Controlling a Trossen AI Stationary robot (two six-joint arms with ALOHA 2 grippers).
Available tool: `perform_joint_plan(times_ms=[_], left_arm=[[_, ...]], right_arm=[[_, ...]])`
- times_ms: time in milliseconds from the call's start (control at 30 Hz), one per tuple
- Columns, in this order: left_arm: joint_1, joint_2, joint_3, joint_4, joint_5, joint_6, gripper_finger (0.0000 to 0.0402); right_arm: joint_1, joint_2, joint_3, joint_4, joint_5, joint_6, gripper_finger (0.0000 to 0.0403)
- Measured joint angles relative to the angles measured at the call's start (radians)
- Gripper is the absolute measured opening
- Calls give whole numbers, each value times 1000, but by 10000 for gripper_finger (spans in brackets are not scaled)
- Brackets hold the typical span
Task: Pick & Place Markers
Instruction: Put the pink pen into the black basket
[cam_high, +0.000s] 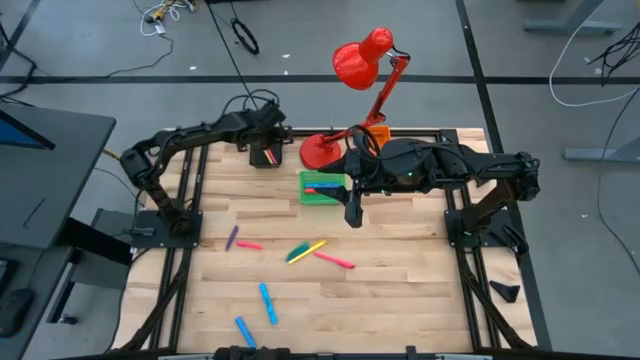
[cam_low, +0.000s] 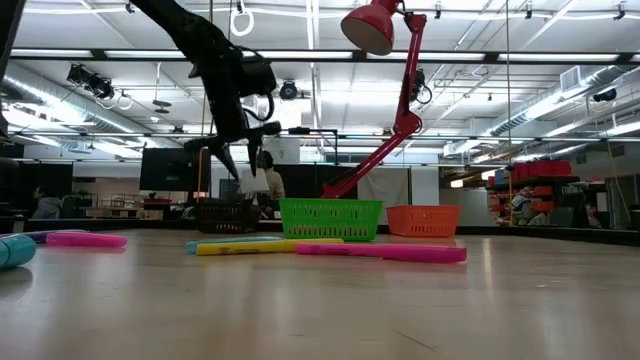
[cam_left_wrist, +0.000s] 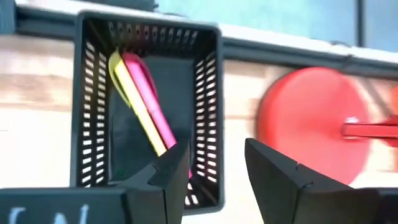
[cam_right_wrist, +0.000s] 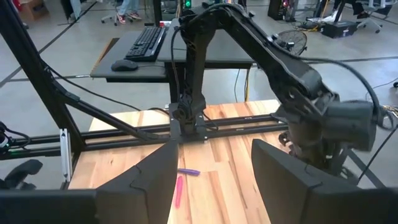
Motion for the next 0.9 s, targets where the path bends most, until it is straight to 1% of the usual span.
perform_joint_plan(times_ms=[200, 333, 467, 533, 633, 767, 900], left_arm=[[0, -103, 0, 3, 23, 92, 163], [-1, -167, 0, 13, 77, 152, 163], [-21, -230, 0, 32, 141, 248, 163], [-41, -265, 0, 43, 169, 293, 163], [-81, -318, 1, 38, 182, 350, 163], [-147, -380, 1, 40, 186, 482, 163], [-209, -412, 1, 39, 198, 599, 163]], right_arm=[[0, 0, 0, 12, 1, -7, 206], [0, 0, 0, 14, 1, -6, 206], [0, 0, 0, 14, 1, 1, 206], [0, 0, 0, 14, 1, 1, 206], [0, 0, 0, 14, 1, -2, 206], [0, 0, 0, 14, 1, -10, 206], [0, 0, 0, 14, 1, -38, 206]])
